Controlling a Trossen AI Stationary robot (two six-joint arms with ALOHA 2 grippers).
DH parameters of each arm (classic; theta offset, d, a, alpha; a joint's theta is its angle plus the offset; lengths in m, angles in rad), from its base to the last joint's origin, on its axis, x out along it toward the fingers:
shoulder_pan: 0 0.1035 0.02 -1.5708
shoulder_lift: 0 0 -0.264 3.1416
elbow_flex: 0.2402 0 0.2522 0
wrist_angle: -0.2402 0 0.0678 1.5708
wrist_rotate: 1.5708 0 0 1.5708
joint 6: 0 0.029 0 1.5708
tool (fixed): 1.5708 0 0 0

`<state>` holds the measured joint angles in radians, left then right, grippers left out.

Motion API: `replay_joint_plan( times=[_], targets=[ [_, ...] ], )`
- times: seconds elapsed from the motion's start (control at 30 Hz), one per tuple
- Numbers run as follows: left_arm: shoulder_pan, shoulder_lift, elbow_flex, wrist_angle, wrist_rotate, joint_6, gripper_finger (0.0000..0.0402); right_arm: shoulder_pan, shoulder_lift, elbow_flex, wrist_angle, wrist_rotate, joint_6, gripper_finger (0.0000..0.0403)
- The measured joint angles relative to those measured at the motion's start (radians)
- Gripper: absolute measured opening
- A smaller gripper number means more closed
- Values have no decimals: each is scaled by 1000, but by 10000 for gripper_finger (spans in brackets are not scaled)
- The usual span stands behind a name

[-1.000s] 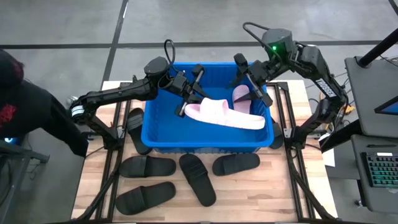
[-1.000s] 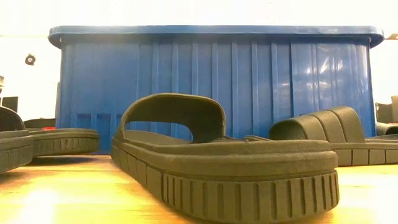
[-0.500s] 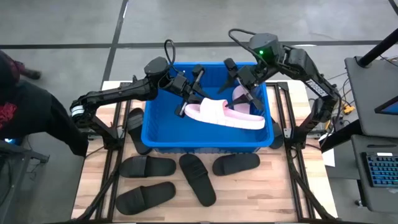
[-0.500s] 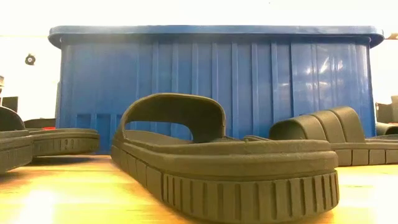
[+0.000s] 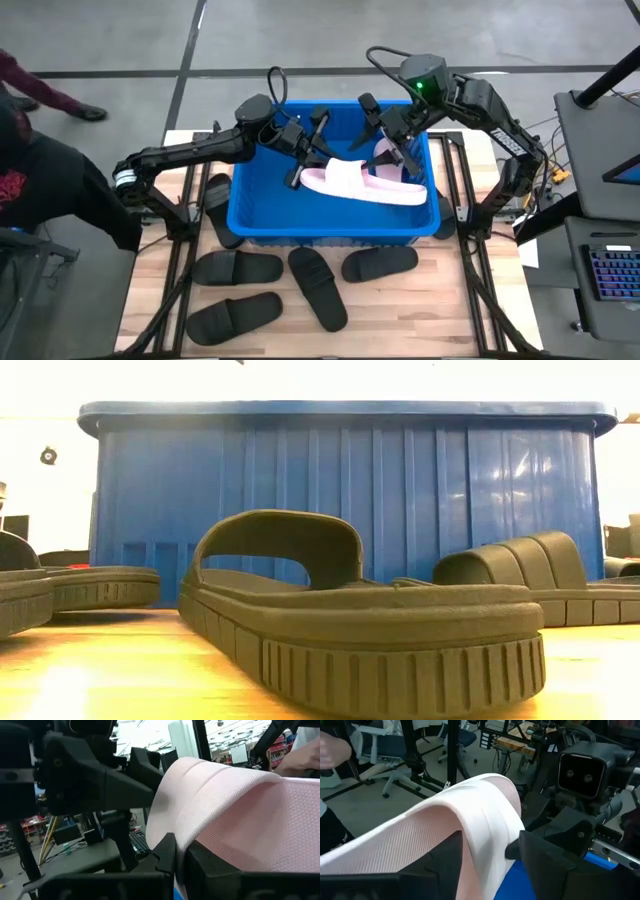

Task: Pick and place slides into bin
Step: Stack the pink slide on top of the pink slide into the blue bin

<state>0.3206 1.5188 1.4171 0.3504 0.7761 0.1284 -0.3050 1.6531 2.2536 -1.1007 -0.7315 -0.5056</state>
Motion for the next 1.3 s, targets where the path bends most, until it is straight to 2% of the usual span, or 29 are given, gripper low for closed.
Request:
replay_joint_plan(
  times=[0.7,1.07,1.17,1.3],
  targets=[
    [0,0,2,15,0,-19,0,0,0,0,-1,0,-31,18],
    [-1,0,0,35,-41,-72,4,-1,-3,0,0,0,-30,10],
    [-1,0,2,36,-64,-99,26,-1,-7,0,2,25,-30,10],
    [-1,-1,2,42,-122,-163,76,-2,-21,1,5,76,-41,9]
  ],
)
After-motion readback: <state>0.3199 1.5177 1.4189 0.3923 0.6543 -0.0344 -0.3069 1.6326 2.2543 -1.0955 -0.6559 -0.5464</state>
